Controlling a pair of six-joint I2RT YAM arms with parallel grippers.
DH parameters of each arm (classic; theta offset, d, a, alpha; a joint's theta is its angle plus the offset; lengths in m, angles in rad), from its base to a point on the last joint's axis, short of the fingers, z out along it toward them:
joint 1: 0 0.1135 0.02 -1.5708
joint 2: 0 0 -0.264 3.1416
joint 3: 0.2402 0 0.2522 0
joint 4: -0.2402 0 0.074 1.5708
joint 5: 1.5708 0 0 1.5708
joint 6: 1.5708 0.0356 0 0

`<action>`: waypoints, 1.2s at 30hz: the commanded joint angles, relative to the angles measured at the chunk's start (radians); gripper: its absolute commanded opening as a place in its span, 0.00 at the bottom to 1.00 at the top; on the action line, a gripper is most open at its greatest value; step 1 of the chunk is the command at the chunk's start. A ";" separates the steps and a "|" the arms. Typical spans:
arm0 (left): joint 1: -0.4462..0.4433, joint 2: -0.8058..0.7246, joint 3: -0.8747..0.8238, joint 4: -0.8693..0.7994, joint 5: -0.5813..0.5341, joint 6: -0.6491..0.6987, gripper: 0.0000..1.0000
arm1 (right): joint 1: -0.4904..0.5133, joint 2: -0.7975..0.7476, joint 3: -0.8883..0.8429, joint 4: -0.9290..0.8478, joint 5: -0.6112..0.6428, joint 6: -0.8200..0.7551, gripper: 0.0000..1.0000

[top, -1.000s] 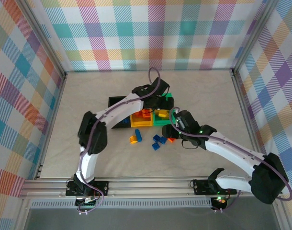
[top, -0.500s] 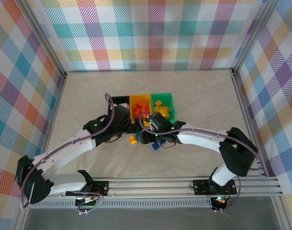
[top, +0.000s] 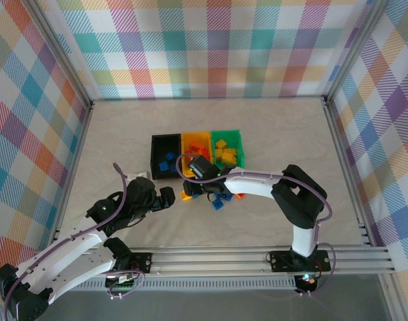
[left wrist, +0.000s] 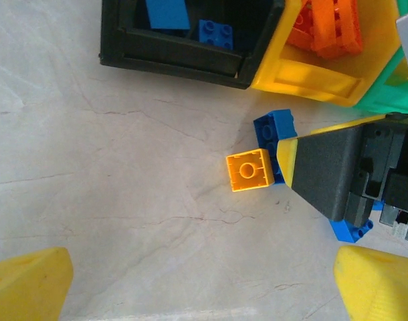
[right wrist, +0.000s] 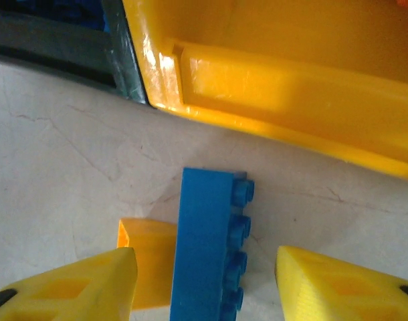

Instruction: Sort the legos into containers by color

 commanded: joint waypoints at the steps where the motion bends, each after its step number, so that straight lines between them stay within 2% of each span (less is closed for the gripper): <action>1: 0.012 -0.013 -0.015 -0.019 -0.003 -0.014 1.00 | -0.001 0.033 0.030 -0.027 0.015 0.016 0.55; 4: 0.016 -0.020 -0.018 -0.019 0.000 -0.012 1.00 | -0.002 0.046 0.034 -0.046 0.015 0.015 0.53; 12: 0.025 -0.024 -0.017 -0.032 -0.005 -0.008 1.00 | -0.001 0.009 0.001 -0.048 0.031 -0.001 0.32; 17: 0.031 -0.034 -0.012 -0.067 -0.049 -0.014 1.00 | -0.001 -0.103 -0.051 -0.034 0.015 -0.025 0.27; 21: 0.036 -0.047 -0.015 -0.086 -0.079 -0.026 1.00 | -0.001 -0.179 -0.036 -0.039 -0.060 -0.063 0.26; 25: 0.040 -0.049 -0.022 -0.078 -0.072 -0.036 1.00 | -0.001 -0.143 0.100 -0.076 -0.118 -0.104 0.26; 36: 0.042 -0.059 -0.012 -0.107 -0.047 -0.036 1.00 | -0.049 0.206 0.612 -0.214 -0.100 -0.154 0.28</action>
